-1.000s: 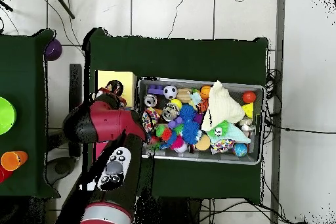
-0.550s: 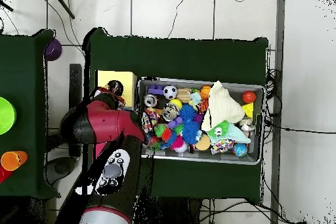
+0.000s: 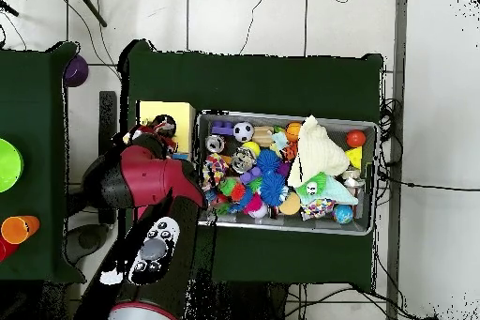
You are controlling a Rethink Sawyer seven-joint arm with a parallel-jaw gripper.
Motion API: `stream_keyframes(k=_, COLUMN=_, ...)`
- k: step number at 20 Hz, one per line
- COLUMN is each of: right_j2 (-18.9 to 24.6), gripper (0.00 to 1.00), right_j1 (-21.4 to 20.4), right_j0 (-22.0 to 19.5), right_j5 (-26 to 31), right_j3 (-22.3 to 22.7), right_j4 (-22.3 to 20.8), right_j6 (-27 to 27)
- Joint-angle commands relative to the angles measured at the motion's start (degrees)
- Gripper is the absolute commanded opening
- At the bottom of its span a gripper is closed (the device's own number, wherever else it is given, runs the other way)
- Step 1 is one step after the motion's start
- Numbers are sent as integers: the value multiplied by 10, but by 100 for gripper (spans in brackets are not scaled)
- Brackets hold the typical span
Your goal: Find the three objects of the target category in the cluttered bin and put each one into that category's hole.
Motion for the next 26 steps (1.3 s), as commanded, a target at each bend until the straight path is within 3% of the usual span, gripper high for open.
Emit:
stream_keyframes(k=1, right_j2=19, gripper=100, right_j1=8, right_j0=-2, right_j5=-3, right_j3=37, right_j4=-26, right_j6=45)
stream_keyframes(k=11, right_j2=12, gripper=100, right_j1=8, right_j0=2, right_j5=-2, right_j3=34, right_j4=-28, right_j6=43)
stream_keyframes(k=12, right_j2=6, gripper=0, right_j1=10, right_j0=6, right_j5=-3, right_j3=31, right_j4=-29, right_j6=42)
stream_keyframes(k=16, right_j2=17, gripper=0, right_j1=7, right_j0=-5, right_j5=-10, right_j3=28, right_j4=-47, right_j6=22)
stream_keyframes(k=26, right_j2=1, gripper=0, right_j1=12, right_j0=5, right_j5=-31, right_j3=24, right_j4=-54, right_j6=41)
